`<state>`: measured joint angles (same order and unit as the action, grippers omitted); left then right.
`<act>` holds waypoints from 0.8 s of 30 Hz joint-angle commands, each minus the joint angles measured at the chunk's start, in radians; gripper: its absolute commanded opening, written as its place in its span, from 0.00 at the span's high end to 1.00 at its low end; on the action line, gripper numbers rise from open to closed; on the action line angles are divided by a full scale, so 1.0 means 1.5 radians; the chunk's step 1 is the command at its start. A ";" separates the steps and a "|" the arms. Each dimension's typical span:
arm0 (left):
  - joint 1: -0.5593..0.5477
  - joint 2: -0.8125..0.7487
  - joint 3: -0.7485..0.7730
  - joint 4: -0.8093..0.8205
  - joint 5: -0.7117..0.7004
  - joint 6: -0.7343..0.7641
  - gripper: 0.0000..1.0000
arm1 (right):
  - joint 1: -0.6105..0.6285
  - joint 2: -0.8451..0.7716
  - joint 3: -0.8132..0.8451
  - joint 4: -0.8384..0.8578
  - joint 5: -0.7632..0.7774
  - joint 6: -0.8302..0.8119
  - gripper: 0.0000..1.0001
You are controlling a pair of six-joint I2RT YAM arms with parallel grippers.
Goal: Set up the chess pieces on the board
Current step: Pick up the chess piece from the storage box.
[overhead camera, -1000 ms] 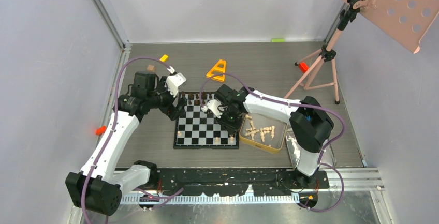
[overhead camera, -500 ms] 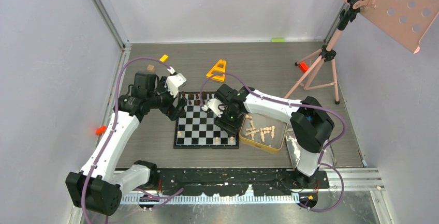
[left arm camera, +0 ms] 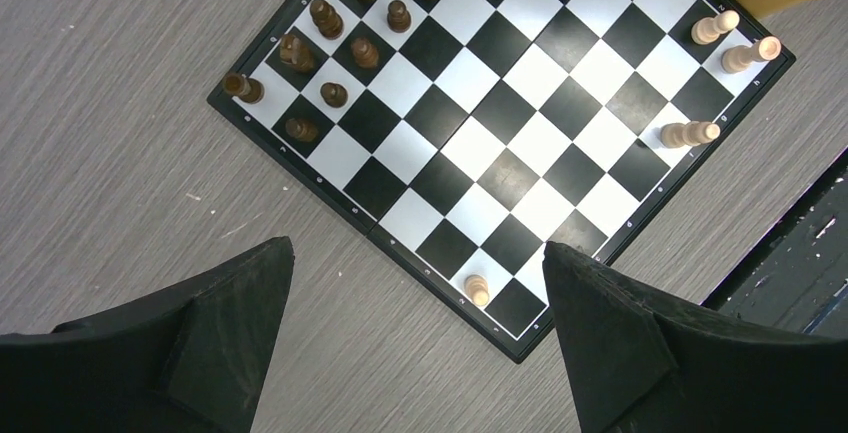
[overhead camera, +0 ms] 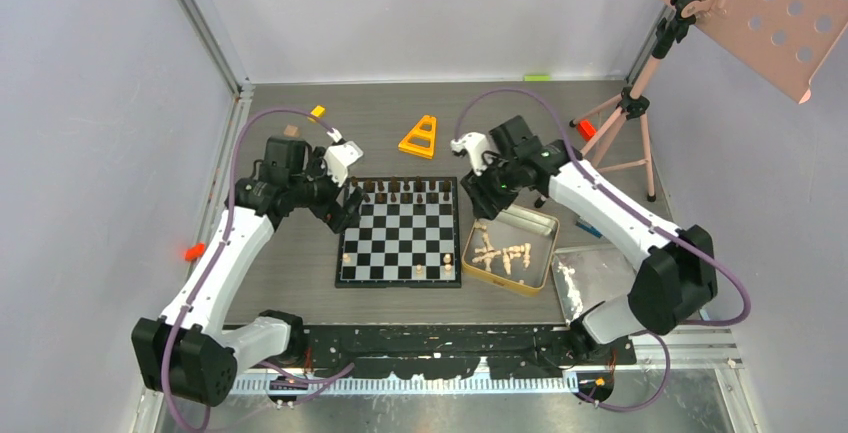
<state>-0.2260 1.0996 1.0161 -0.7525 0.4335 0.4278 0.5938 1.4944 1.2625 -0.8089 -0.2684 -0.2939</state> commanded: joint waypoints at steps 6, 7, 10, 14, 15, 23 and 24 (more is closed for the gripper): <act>0.004 0.009 0.013 0.022 0.043 0.008 0.00 | -0.136 -0.046 -0.106 0.003 -0.030 -0.044 0.49; 0.004 0.010 0.014 0.023 0.044 0.009 0.00 | -0.150 -0.047 -0.117 0.001 -0.024 -0.051 0.50; 0.004 0.014 0.015 0.021 0.053 0.011 0.00 | -0.166 -0.044 -0.131 -0.027 -0.010 -0.070 0.51; 0.004 0.016 0.018 0.013 0.060 0.018 0.00 | -0.169 -0.052 -0.155 -0.061 0.025 -0.078 0.50; 0.004 0.017 0.019 0.012 0.060 0.019 0.00 | -0.170 -0.053 -0.159 -0.069 0.034 -0.073 0.50; 0.004 0.026 0.017 0.014 0.063 0.022 0.00 | -0.170 -0.025 -0.193 -0.086 0.073 -0.037 0.43; 0.004 0.025 0.016 0.015 0.065 0.021 0.00 | -0.170 -0.021 -0.194 -0.088 0.072 -0.033 0.43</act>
<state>-0.2260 1.1381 1.0161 -0.7525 0.4992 0.4519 0.3401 1.4479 0.9760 -0.9207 -0.1970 -0.3721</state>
